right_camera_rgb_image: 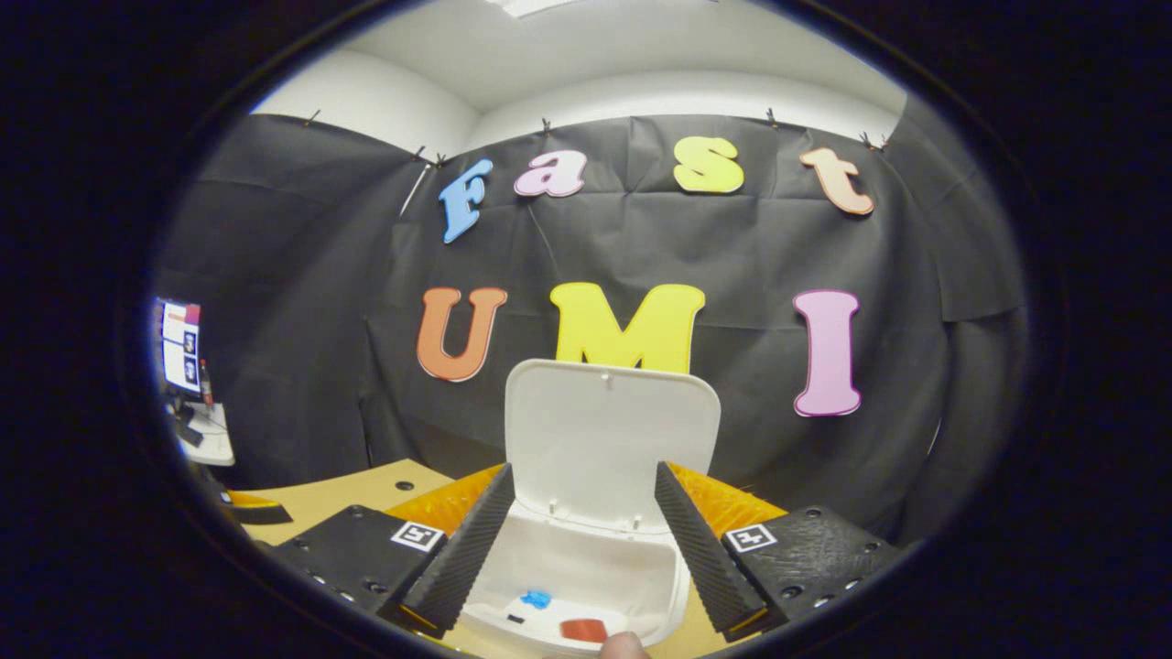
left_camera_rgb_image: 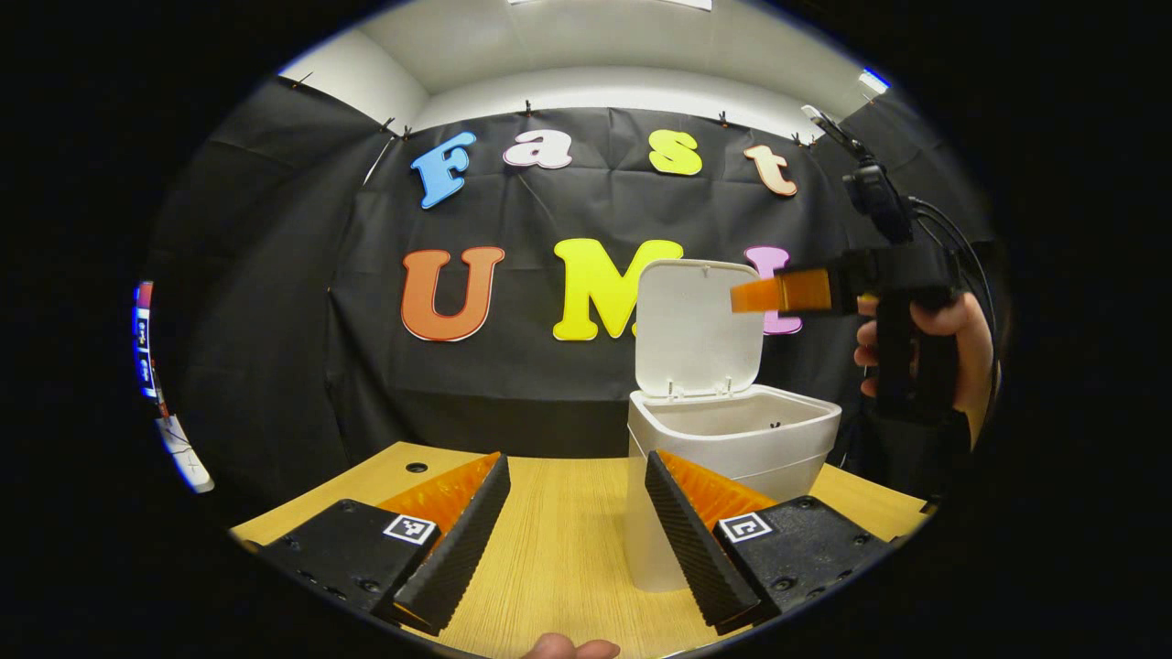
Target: Press the lid of the desktop garbage bin to open it, pick up the crumpled paper on the desktop and throw it into the bin, then pick up the pop can on the desktop and drop it into the bin, and finally close the garbage bin lid.
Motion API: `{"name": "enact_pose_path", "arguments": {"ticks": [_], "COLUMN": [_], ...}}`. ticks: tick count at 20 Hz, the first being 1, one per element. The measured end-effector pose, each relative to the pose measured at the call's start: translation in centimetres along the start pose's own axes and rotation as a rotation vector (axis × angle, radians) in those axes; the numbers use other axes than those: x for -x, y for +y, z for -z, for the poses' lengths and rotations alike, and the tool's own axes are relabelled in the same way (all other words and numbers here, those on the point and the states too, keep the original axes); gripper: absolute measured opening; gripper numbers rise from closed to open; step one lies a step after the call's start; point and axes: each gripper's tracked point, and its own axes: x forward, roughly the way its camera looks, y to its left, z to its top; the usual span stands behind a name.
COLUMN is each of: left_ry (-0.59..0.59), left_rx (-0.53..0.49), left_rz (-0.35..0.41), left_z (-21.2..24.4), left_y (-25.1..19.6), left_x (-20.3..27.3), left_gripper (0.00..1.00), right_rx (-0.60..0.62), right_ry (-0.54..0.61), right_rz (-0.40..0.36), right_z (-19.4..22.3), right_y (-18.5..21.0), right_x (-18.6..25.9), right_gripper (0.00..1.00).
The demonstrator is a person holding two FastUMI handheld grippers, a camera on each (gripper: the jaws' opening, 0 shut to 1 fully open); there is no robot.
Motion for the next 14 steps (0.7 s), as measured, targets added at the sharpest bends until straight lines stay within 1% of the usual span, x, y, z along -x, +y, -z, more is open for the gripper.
{"name": "enact_pose_path", "arguments": {"ticks": [3, 4, 5, 6, 7, 9, 11, 14], "left_ry": [-0.003, -0.006, -0.008, -0.005, 0.001, 0.0, -0.008, -0.015], "left_rx": [0.009, 0.01, 0.013, 0.015, 0.017, 0.026, 0.042, 0.055], "left_rz": [-0.002, -0.005, -0.01, -0.016, -0.023, -0.028, -0.027, -0.038], "left_z": [0.1, 0.0, 0.0, 0.1, 0.1, 0.0, -0.5, -1.1], "left_y": [0.3, 0.5, 0.7, 1.0, 1.3, 1.7, 1.9, 2.6], "left_x": [0.4, 0.4, 0.4, 0.4, 0.5, 0.5, 0.7, 0.8], "left_gripper": [0.96, 1.0, 1.0, 1.0, 0.96, 0.96, 0.96, 0.96], "right_rx": [-0.049, -0.049, -0.042, -0.036, -0.038, -0.056, -0.054, -0.065], "right_ry": [-0.022, -0.037, -0.054, -0.061, -0.067, -0.072, -0.064, -0.048], "right_rz": [0.034, 0.059, 0.089, 0.109, 0.119, 0.144, 0.179, 0.237], "right_z": [-3.1, -4.2, -5.2, -5.7, -6.4, -7.6, -8.4, -8.9], "right_y": [-0.4, -0.7, -1.1, -1.3, -1.3, -1.7, -2.6, -4.3], "right_x": [-1.0, -1.4, -1.8, -2.3, -2.8, -4.2, -6.2, -9.0], "right_gripper": [0.95, 0.97, 0.96, 0.96, 0.96, 0.95, 0.96, 0.95]}}
